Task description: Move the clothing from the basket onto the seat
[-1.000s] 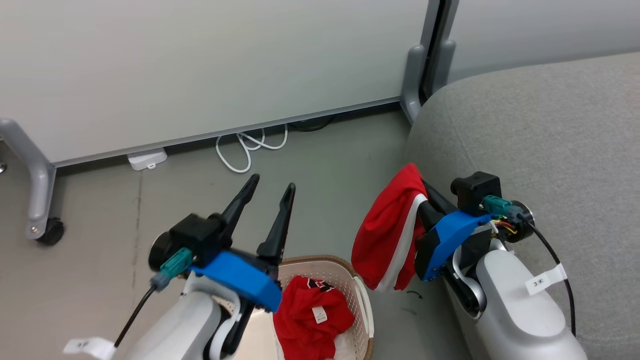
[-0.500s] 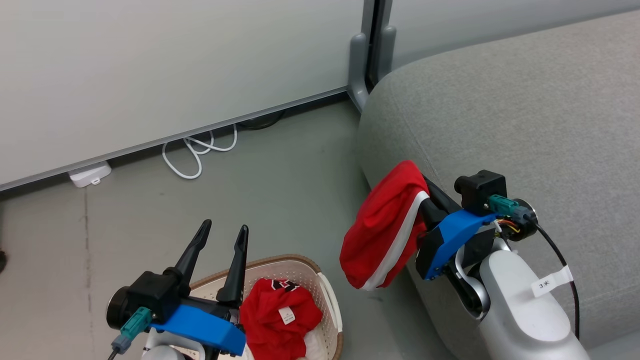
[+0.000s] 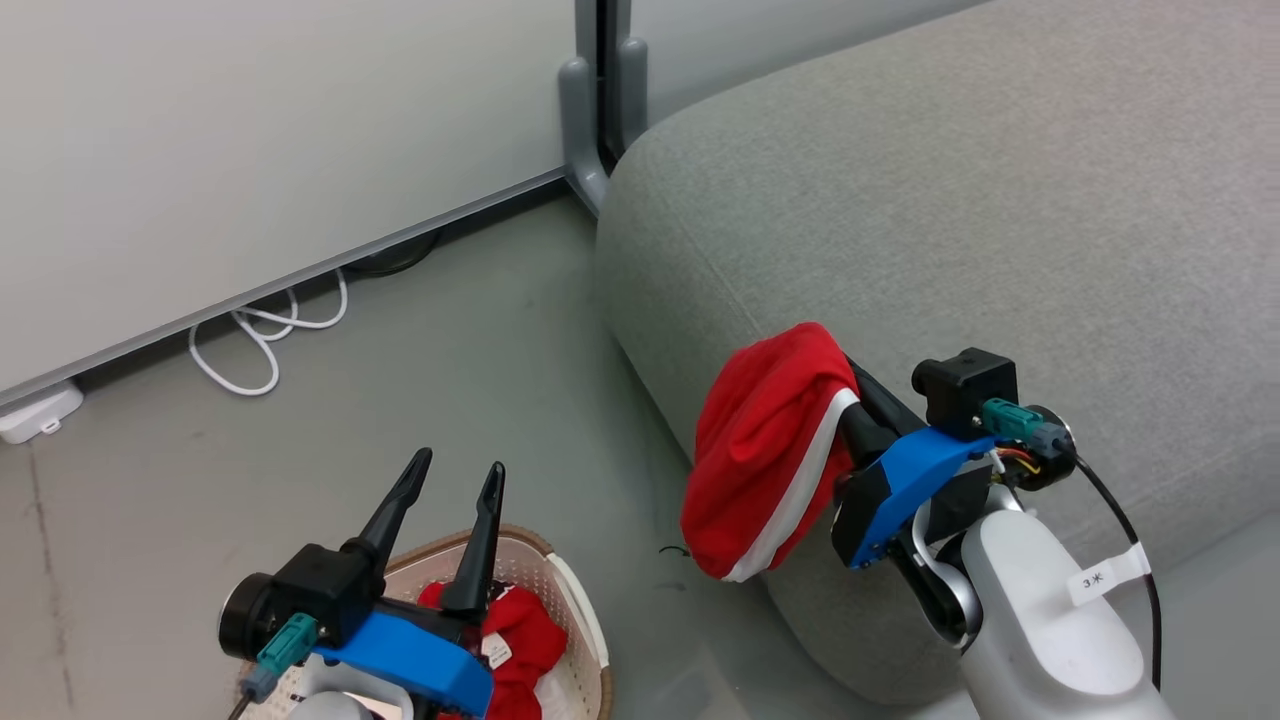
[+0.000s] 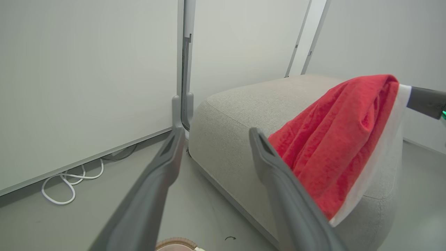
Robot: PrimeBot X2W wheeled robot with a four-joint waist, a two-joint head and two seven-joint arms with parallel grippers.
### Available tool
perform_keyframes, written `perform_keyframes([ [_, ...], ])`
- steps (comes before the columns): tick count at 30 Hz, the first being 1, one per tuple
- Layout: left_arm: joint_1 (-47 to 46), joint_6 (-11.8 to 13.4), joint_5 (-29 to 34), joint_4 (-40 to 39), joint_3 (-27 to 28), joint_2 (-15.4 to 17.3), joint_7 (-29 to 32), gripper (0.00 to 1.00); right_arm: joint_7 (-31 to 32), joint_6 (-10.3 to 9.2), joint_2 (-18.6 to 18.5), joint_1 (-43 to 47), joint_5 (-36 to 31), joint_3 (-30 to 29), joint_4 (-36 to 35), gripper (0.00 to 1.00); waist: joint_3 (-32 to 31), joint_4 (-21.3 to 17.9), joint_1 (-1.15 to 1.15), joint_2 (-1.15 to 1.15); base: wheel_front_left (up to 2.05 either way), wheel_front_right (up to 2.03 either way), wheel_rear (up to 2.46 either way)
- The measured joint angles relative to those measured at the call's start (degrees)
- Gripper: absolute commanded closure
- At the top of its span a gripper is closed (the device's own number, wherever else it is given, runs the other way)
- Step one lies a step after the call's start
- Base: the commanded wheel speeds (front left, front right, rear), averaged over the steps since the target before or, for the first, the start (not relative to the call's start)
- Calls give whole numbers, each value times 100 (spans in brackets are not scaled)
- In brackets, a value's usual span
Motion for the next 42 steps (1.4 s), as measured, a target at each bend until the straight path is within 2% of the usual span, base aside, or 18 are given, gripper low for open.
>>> perform_keyframes([
  [10, -18, 9, 41, 16, -4, 25, 0, 0, -8, 0, 0, 116, 62, 15, -80, 100, -3, -565, 0, 0, 0, 0, 0],
  [17, -30, 10, 46, -5, -25, 47, 0, 0, 10, 0, -2, 214, 68, -37, -160, 100, 46, -737, 0, 0, 0, 0, 0],
  [28, -87, 20, 58, -24, -57, 57, 0, 0, 93, 0, 0, 257, 40, -215, -264, 100, 124, -596, 0, 0, 0, 0, 0],
  [32, -126, 20, 92, -68, -67, 79, 0, 0, 131, 0, 1, 16, 13, -343, -312, 100, 203, -521, 0, 0, 0, 0, 0],
  [38, -275, 60, 154, -234, -47, 156, 19, 0, 298, 0, -1, -714, -238, -917, -346, 100, 467, -347, 0, 0, 0, 0, 0],
  [42, -388, 60, 241, -420, -48, 280, 63, 0, 454, 0, -66, -1385, -148, -1471, -371, 100, 758, -197, 0, 0, 0, 0, 0],
])
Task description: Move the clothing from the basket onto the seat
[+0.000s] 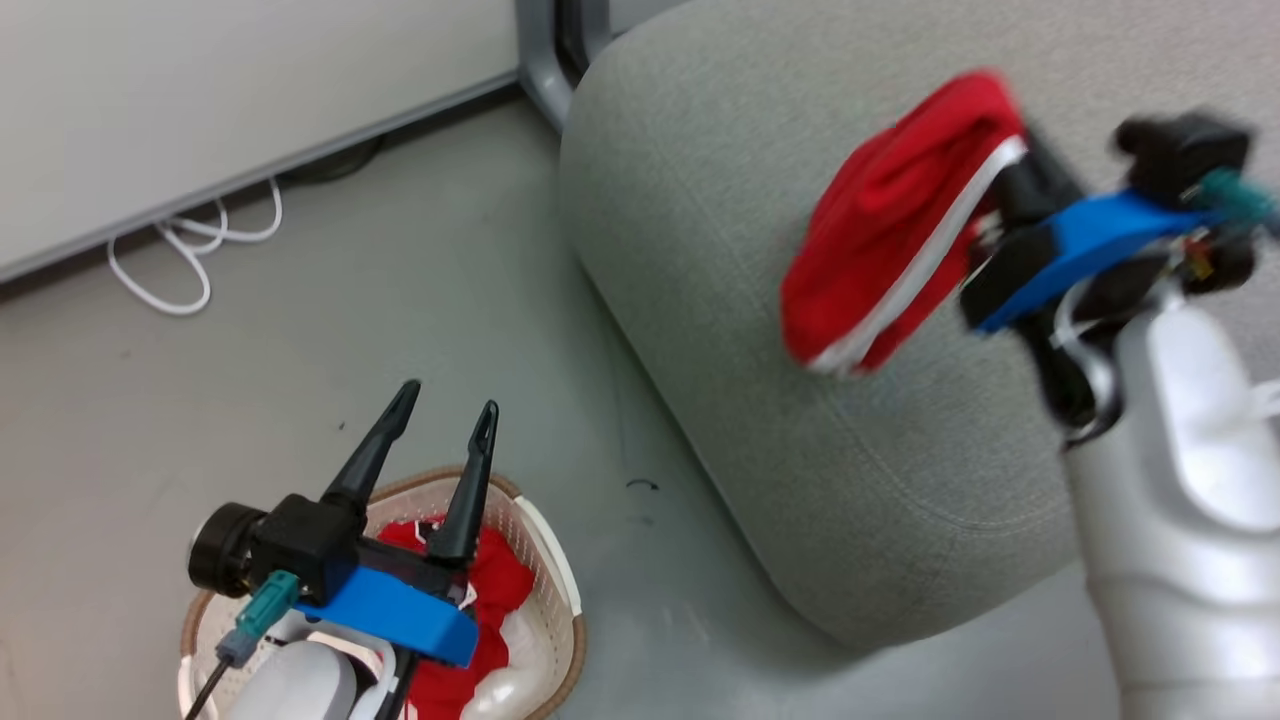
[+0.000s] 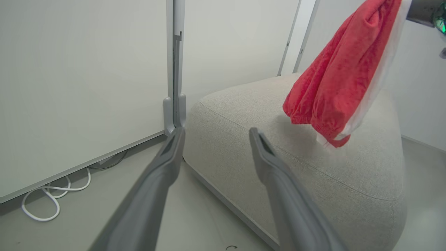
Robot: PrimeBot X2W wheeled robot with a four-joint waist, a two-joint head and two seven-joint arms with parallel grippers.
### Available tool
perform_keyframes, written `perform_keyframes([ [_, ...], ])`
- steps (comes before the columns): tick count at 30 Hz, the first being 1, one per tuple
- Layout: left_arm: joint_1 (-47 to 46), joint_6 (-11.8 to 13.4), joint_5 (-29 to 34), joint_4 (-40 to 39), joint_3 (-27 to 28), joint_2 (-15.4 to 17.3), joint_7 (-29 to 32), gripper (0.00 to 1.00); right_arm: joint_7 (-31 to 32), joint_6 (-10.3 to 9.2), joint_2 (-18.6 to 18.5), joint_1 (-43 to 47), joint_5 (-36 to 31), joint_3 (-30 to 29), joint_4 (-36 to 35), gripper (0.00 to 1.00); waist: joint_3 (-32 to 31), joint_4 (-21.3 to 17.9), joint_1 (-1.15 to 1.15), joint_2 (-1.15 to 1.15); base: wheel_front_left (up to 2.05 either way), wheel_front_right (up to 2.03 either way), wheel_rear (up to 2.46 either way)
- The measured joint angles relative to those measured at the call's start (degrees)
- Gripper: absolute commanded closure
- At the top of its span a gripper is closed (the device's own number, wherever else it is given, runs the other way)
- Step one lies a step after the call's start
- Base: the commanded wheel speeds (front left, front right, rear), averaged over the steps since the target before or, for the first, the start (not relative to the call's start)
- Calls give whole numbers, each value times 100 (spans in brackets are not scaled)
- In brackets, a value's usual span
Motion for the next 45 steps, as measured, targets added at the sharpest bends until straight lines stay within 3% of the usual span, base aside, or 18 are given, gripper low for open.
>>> perform_keyframes([
  [8, -470, -2, 238, -548, -9, 224, 159, 0, 248, 0, -744, -1373, 147, -1290, 314, 100, 825, 330, 0, 0, 0, 0, 0],
  [14, -708, 90, 475, -1074, 42, 458, 254, 0, 240, 0, -1061, -2117, 122, -2215, 573, 100, 1589, 528, 1, 0, 0, 0, 0],
  [21, -840, 197, 668, -1628, 109, 705, 403, 0, 45, 0, -1126, -2342, -92, -3005, 1045, 100, 2371, 689, 1, 0, 0, 0, 0],
  [28, -886, 280, 724, -1853, 156, 813, 476, 0, -167, 0, -1011, -2180, -537, -3399, 1802, 100, 2769, 840, 1, 0, 0, 0, 0],
  [30, -885, 298, 723, -1880, 175, 828, 471, 0, -219, 0, -987, -2174, -656, -3442, 1978, 0, 2760, 865, 1, 0, 0, 0, 0],
  [39, -843, 245, 549, -1544, 74, 633, 296, 0, -424, 0, -990, -2024, -1047, -3419, 2493, 0, 2323, 900, 0, 0, 0, 0, 0],
  [45, -762, 179, 337, -1071, 7, 359, 120, 0, -657, 0, -671, -1623, -1047, -3149, 2665, 0, 1785, 922, 0, 0, 0, 0, 0],
])
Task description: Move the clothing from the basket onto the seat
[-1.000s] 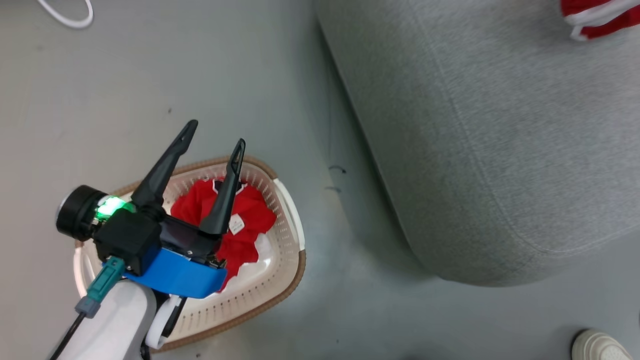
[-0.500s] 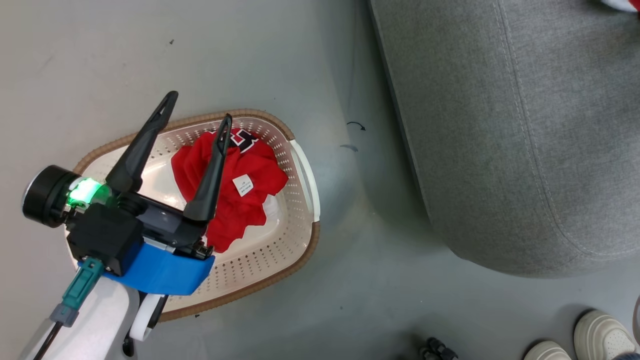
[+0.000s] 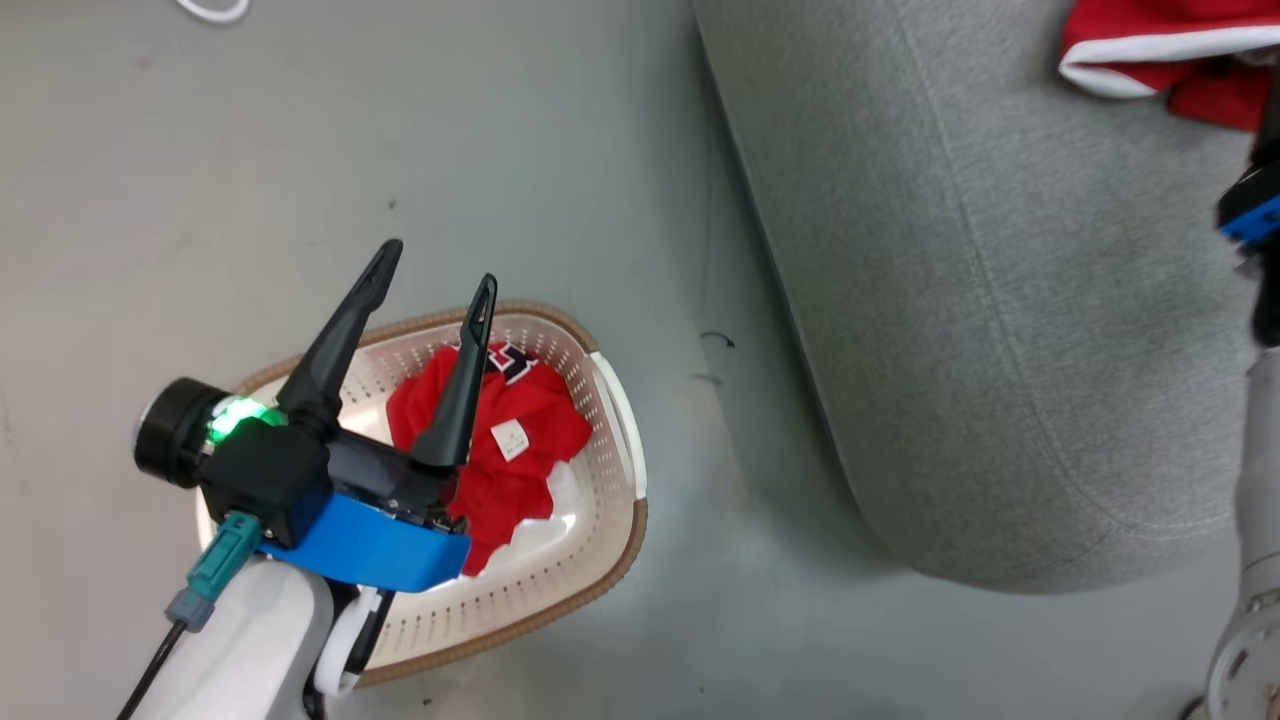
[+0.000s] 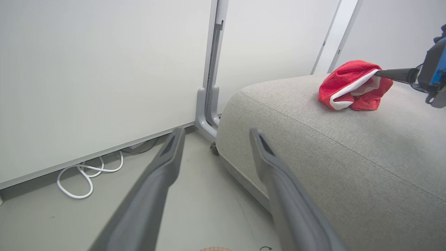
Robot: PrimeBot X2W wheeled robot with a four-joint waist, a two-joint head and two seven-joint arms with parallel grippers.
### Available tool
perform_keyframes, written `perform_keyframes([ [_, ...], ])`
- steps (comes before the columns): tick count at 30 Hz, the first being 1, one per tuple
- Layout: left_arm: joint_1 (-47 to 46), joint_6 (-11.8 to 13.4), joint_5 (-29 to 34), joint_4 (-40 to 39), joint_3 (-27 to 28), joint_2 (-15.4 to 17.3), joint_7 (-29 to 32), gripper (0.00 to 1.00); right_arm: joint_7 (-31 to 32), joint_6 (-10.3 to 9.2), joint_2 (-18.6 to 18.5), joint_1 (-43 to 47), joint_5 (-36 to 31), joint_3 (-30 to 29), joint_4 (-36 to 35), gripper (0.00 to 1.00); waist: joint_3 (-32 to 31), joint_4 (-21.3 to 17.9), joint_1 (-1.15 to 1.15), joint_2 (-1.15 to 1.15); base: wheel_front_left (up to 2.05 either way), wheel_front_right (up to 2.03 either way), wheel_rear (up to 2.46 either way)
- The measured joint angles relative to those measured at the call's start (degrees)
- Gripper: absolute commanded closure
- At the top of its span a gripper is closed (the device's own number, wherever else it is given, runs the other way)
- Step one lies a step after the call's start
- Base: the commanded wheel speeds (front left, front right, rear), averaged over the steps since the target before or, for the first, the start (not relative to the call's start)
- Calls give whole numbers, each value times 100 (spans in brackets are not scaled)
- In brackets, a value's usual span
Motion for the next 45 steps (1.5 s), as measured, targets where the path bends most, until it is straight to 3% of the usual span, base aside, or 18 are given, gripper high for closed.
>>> perform_keyframes([
  [13, 470, -136, -402, 1004, 167, -558, -167, 0, -653, 0, 372, 1261, -218, 1043, -304, 0, -1339, 102, -2, 0, 0, 0, 0],
  [21, 819, -205, -480, 1359, 536, -851, -176, 0, -703, 1, 615, 2173, -109, 1566, -1215, 0, -2004, 308, -2, 0, 0, 0, 0],
  [27, 1152, -311, -412, 1610, 942, -1054, -176, 0, -419, 0, 704, 3295, 122, 1936, -2466, 0, -2491, 611, -2, 0, 0, 0, 0],
  [33, 1288, -377, -341, 1769, 1199, -1147, -177, 0, -190, 0, 723, 4062, 315, 2198, -3285, 0, -2703, 869, -2, 0, 0, 0, 0],
  [45, 1460, -468, -229, 2130, 1736, -1222, -182, 0, 69, 0, 728, 5081, 642, 2486, -4158, 0, -2934, 1377, -1, 0, 0, 0, 0],
])
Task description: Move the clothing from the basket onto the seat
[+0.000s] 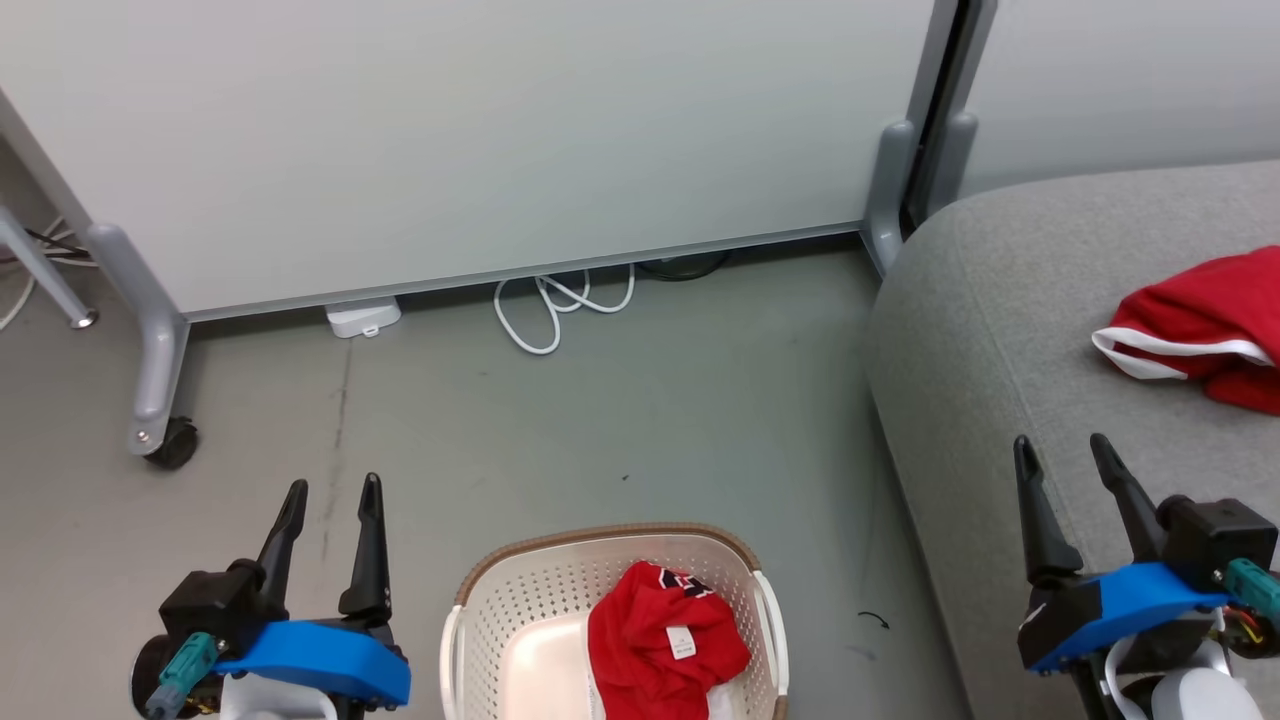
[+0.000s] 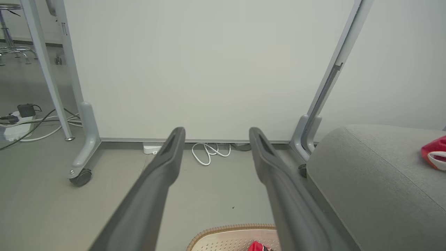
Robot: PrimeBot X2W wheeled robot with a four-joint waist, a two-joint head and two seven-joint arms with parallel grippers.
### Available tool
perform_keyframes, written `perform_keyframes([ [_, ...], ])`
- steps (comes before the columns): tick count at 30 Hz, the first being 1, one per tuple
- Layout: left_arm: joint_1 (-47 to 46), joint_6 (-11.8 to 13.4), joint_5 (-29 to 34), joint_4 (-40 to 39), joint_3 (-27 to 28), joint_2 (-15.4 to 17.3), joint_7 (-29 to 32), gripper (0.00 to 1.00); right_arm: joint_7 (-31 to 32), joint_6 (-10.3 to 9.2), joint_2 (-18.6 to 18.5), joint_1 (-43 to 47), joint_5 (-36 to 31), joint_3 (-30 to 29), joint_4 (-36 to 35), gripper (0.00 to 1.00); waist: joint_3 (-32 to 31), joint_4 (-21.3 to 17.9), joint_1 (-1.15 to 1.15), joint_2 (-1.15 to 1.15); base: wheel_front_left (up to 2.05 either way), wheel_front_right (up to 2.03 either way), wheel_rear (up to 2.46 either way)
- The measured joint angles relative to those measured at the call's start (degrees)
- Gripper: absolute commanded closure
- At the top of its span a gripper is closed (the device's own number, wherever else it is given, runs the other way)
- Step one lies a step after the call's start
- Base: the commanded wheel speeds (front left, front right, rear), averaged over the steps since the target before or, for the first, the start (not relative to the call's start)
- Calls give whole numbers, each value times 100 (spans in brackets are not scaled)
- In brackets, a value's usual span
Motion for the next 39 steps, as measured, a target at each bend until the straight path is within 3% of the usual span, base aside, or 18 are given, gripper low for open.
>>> perform_keyframes([
  [15, 148, -122, 105, 315, 464, -166, 0, 0, 136, 0, 0, 411, 53, 154, -240, 0, -123, 373, 1, 0, 0, 0, 0],
  [39, 169, -287, 450, 318, 744, -400, 0, 0, 234, 0, 1, 439, 100, 316, -347, 0, -6, 308, 1, 0, 0, 0, 0],
])
